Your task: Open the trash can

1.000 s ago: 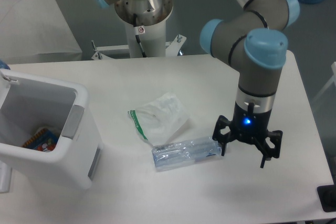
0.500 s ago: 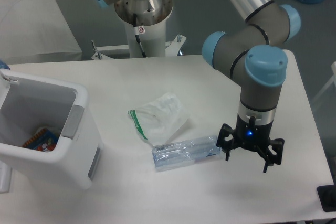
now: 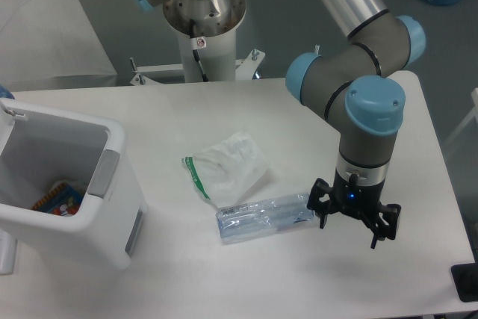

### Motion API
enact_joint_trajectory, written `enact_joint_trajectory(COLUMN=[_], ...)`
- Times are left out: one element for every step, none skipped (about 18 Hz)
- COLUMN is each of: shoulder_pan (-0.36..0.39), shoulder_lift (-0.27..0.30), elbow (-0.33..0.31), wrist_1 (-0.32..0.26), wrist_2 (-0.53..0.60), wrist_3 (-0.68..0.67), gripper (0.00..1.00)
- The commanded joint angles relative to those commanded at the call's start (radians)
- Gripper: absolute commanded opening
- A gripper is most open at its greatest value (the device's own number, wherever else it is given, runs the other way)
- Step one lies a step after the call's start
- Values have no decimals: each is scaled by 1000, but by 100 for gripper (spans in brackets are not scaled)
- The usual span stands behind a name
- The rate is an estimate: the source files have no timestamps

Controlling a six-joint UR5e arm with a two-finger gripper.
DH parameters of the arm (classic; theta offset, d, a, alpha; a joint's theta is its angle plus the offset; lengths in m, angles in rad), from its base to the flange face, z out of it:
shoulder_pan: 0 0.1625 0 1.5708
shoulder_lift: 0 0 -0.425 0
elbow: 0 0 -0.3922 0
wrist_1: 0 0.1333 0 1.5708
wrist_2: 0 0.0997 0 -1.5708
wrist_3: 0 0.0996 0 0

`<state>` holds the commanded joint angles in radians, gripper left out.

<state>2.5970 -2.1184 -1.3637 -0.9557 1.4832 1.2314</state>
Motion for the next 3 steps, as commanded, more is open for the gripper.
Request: enact_joint_trajectory(shoulder_pan=[0,0,0], shoulder_lift=[-5,-6,-8], elbow=[-2,-6,-8], wrist_1=[0,2,3], wrist_2=[20,37,42], wrist_3=[35,63,77], gripper=[100,100,100])
